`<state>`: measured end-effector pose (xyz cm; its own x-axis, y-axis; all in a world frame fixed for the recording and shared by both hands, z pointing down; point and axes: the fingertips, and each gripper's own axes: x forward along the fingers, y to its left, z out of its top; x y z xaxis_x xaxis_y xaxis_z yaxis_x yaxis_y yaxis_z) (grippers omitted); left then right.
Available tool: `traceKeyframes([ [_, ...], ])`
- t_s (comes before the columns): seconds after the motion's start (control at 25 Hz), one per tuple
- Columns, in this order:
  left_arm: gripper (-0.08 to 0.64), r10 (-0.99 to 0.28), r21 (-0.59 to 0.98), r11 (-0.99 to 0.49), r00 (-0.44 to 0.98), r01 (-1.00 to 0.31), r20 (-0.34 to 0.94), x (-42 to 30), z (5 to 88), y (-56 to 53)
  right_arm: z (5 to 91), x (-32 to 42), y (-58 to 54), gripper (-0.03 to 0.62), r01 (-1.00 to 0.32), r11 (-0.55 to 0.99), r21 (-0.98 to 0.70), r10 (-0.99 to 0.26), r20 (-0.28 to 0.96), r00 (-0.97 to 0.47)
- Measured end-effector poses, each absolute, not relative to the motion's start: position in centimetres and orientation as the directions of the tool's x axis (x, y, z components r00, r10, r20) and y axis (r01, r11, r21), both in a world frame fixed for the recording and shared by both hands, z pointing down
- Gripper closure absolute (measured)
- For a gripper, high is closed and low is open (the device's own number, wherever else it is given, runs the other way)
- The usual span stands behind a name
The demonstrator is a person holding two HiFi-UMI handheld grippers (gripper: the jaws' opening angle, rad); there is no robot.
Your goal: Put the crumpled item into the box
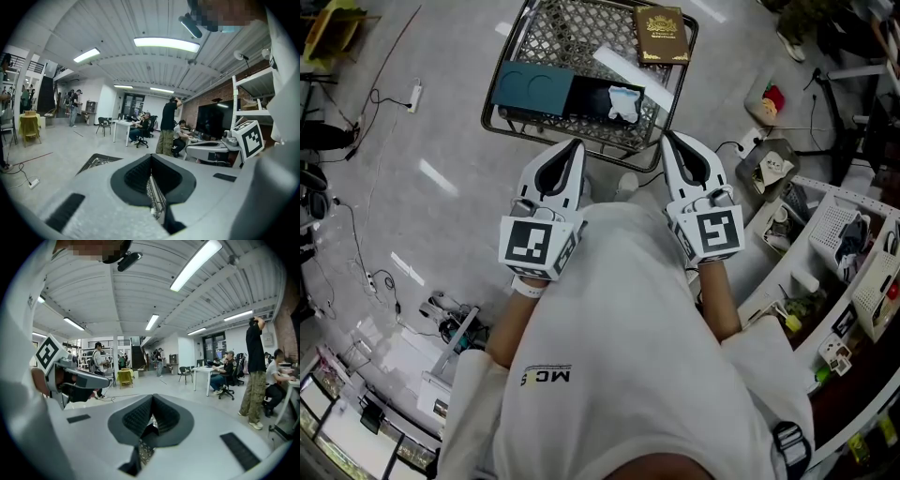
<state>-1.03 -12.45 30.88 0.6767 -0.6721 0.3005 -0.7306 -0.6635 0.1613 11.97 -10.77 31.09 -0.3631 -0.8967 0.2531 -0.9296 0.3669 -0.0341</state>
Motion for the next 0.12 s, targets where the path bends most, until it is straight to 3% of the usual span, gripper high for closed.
traceKeyframes([
  [0.12, 0.537, -0.672, 0.163, -0.663, 0.678, -0.730, 0.298, -1.25, 30.92, -12.52, 31.17, 11.70, -10.76, 0.577, -0.929, 0.369, -0.029, -0.897, 0.250, -0.364],
])
